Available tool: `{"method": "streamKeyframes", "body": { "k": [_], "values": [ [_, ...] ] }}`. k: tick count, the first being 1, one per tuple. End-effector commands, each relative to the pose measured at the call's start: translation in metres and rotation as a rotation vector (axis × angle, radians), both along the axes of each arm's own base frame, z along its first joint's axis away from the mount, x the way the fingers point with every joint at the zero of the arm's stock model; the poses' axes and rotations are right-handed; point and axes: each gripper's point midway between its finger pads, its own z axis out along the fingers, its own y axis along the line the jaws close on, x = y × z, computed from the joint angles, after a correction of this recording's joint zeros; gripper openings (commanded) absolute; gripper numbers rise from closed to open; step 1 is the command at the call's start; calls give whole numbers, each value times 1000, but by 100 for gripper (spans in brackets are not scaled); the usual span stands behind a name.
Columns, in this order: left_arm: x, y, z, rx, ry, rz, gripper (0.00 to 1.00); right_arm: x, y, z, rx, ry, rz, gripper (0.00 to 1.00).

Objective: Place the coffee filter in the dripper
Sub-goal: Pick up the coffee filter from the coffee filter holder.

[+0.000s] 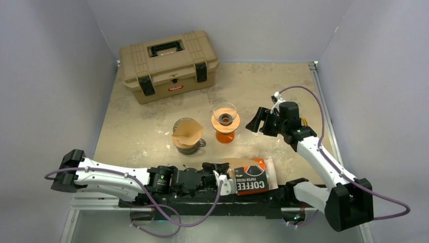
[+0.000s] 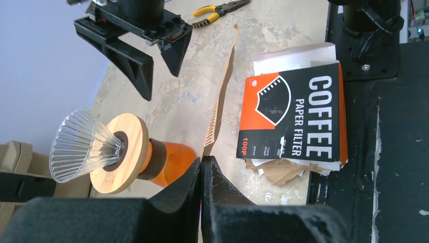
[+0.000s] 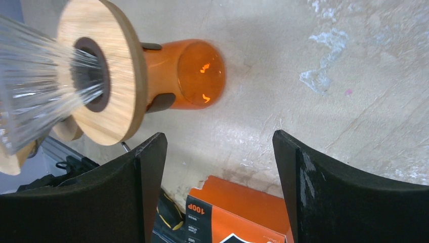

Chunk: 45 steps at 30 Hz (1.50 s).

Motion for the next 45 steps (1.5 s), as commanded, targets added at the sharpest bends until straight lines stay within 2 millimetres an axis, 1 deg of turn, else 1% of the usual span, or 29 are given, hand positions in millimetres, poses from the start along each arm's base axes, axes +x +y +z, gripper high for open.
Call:
{"method": "streamKeyframes", "body": {
  "k": [1,4,6,9,10,11,14,17,20,23,28,30,32,37,41,43,45],
  "values": [
    [-3,-6,27,-81,52,16,0,17,-8,54,-13,-157,-39,80],
    [3,-8,38,-147,91,74,0,19,-14,78,-26,-210,-70,81],
    [8,-12,44,-178,127,106,0,19,-19,97,-28,-257,-92,82],
    [31,-19,47,-222,221,146,0,19,-27,122,-37,-322,-130,83],
    [34,-23,50,-248,276,138,0,18,-30,129,-39,-343,-146,83],
    [49,-23,52,-268,318,168,0,17,-33,137,-39,-365,-162,83],
    [69,-26,60,-300,394,197,0,14,-40,155,-37,-418,-200,85],
    [90,-27,70,-344,483,206,0,11,-41,169,-24,-454,-207,86],
    [110,-23,81,-410,579,200,0,9,-38,177,-9,-466,-186,86],
    [125,-15,95,-487,647,214,0,8,-30,181,18,-471,-148,87],
    [152,6,120,-621,743,255,0,3,-11,195,111,-509,-70,87],
    [161,15,131,-675,795,236,0,1,-1,198,167,-519,-28,88],
    [166,21,140,-729,845,206,0,0,9,194,219,-510,10,88],
    [173,38,158,-833,935,122,0,-7,31,195,345,-522,113,88],
    [178,57,170,-924,988,68,0,-4,41,190,404,-526,162,89],
    [178,64,174,-955,995,46,0,-6,48,191,450,-536,196,89],
    [175,67,178,-968,997,10,0,-8,51,194,482,-553,220,89]
  ]
}}
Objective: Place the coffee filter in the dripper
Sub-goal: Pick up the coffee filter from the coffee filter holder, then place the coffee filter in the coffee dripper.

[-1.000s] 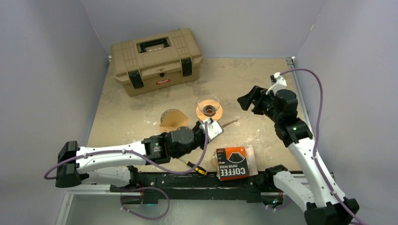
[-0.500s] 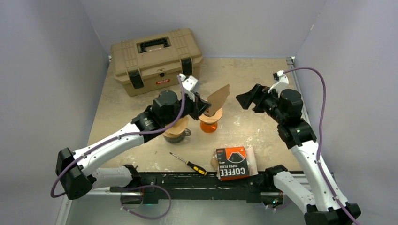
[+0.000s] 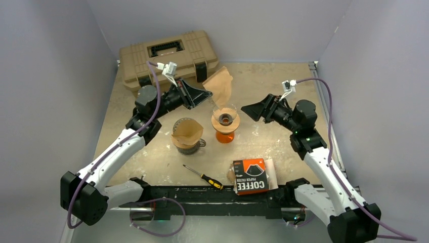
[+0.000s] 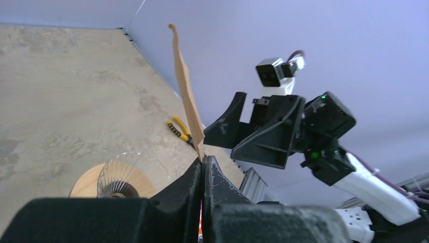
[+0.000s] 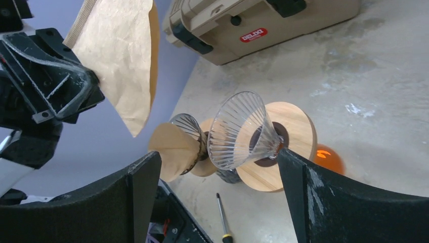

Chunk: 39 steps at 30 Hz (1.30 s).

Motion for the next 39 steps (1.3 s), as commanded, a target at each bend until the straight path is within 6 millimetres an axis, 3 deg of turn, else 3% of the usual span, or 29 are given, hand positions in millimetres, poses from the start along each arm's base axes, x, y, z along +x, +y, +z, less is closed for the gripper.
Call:
{"method": "streamKeyframes", "body": {
  "k": [1,15,26,31,39],
  "values": [
    [-24,5,38,-144,-63,-118,0,-9,15,34,110,-135,117,89],
    [-41,5,30,-157,-113,-185,0,-7,29,65,199,-198,210,91],
    [-43,5,27,-171,-116,-196,0,7,41,63,205,-154,228,89],
    [-41,5,21,-163,-103,-185,0,5,44,70,212,-170,239,89],
    [-39,5,20,-160,-110,-177,0,5,48,65,201,-156,245,88]
  ]
}}
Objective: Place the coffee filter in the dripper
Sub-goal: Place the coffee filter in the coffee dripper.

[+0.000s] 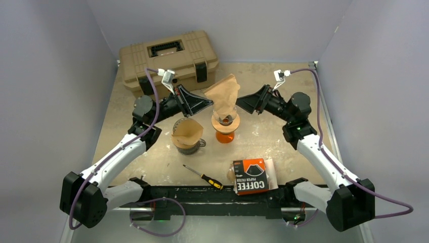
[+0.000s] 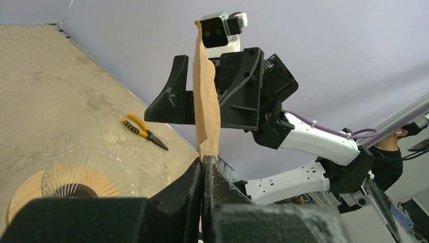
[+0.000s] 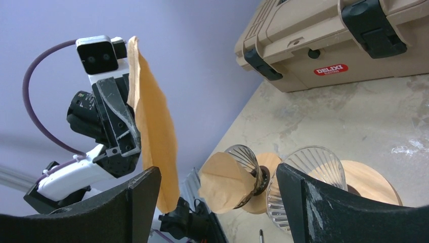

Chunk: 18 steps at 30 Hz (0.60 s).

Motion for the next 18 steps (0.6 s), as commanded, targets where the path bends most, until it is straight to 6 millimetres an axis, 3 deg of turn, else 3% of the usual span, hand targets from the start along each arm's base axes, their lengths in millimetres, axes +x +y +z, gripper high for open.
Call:
{"method": "streamKeyframes", "body": {
  "k": [1,10,18],
  "values": [
    [-2,3,12,-19,-55,13,0,-2,1,24,17,-73,2,88],
    [1,1,6,-12,-43,5,0,-3,4,19,15,-71,21,87],
    [3,-1,-2,-4,-21,-5,0,-13,14,34,33,-120,78,83]
  ]
}}
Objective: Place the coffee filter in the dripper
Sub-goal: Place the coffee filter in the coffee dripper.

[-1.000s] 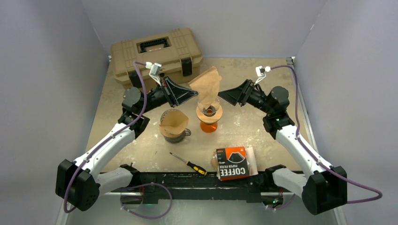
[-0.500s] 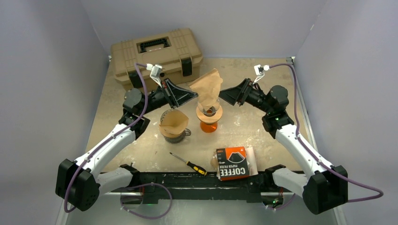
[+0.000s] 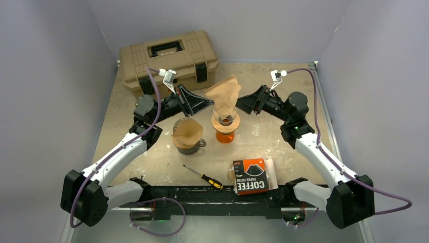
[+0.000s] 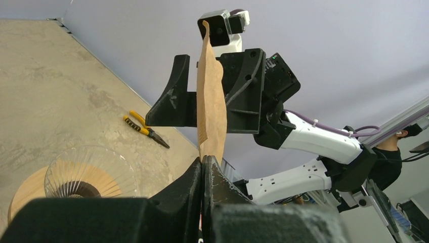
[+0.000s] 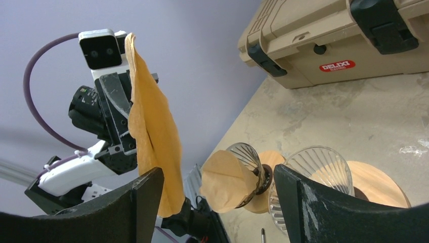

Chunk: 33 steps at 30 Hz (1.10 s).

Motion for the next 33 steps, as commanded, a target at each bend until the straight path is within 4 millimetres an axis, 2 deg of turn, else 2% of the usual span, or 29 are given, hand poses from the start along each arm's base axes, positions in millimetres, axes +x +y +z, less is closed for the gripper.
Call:
{"method": "streamKeyframes", "body": {
  "k": [1,8,12,21,25,27,29,33],
  "values": [
    [0,0,1,-11,-28,-9,0,-12,7,39,38,-129,53,82],
    [3,-4,-5,-12,-6,-24,0,-22,17,47,57,-159,109,71],
    [4,-5,-7,-21,5,-34,0,-24,22,47,57,-162,127,61],
    [-1,-5,-3,-31,-23,-49,0,-16,23,44,36,-149,91,32],
    [-2,-5,-5,-24,-23,-53,0,-12,20,44,17,-150,55,16],
    [-3,-6,-7,-20,-20,-59,6,-11,18,45,8,-154,41,8],
    [-3,-6,-7,-15,-17,-61,19,-10,18,47,0,-161,34,0],
    [-1,-4,-5,17,-37,-37,48,-9,14,51,-22,-176,3,0]
  ]
}}
